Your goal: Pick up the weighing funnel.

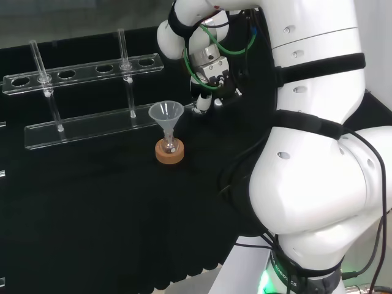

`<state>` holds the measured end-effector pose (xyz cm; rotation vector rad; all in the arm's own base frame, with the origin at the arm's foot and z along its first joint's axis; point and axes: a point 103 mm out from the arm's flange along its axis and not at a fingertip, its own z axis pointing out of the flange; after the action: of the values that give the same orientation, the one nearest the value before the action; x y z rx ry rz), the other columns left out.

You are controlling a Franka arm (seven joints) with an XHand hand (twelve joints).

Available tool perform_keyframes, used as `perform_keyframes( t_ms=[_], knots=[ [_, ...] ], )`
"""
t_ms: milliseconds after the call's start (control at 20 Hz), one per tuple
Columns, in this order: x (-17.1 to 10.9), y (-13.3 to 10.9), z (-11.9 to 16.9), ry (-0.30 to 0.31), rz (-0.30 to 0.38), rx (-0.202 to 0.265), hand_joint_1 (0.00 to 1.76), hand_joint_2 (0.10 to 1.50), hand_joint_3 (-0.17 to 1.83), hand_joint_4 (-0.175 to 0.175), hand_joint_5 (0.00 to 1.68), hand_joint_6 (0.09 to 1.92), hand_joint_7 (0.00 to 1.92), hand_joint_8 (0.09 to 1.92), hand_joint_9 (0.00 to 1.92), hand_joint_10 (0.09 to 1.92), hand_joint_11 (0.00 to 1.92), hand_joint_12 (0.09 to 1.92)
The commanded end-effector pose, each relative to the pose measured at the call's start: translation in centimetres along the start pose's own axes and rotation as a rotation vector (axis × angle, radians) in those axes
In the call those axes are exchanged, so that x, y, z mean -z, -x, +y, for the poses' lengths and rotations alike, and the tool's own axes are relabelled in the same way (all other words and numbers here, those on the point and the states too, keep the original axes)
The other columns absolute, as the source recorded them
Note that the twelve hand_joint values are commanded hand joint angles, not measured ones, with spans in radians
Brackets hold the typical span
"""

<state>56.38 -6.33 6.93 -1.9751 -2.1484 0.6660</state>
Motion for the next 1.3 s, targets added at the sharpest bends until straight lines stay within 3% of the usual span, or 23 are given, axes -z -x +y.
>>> perform_keyframes(
  t_ms=[50,300,500,800,1300],
  knots=[
    [0.1,-0.2,0.1,-0.028,-0.005,-0.021,1.06,0.94,0.21,0.174,1.12,0.80,0.54,0.66,0.81,0.49,0.61,1.22],
    [0.1,0.3,-0.1,0.027,0.030,-0.008,1.09,0.81,0.43,0.175,1.18,0.75,0.64,0.65,0.95,0.40,0.78,1.09],
    [0.7,1.2,-0.8,0.082,0.080,-0.005,1.11,0.76,0.49,0.175,1.25,0.65,0.75,0.65,1.10,0.31,0.98,0.95],
    [1.2,2.0,-1.5,0.104,0.113,-0.012,1.11,0.75,0.49,0.175,1.27,0.61,0.82,0.64,1.20,0.24,1.07,0.89],
    [2.6,3.3,-3.0,0.098,0.077,-0.023,1.12,0.73,0.50,0.175,1.30,0.56,0.84,0.63,1.26,0.18,1.12,0.85]
  ],
)
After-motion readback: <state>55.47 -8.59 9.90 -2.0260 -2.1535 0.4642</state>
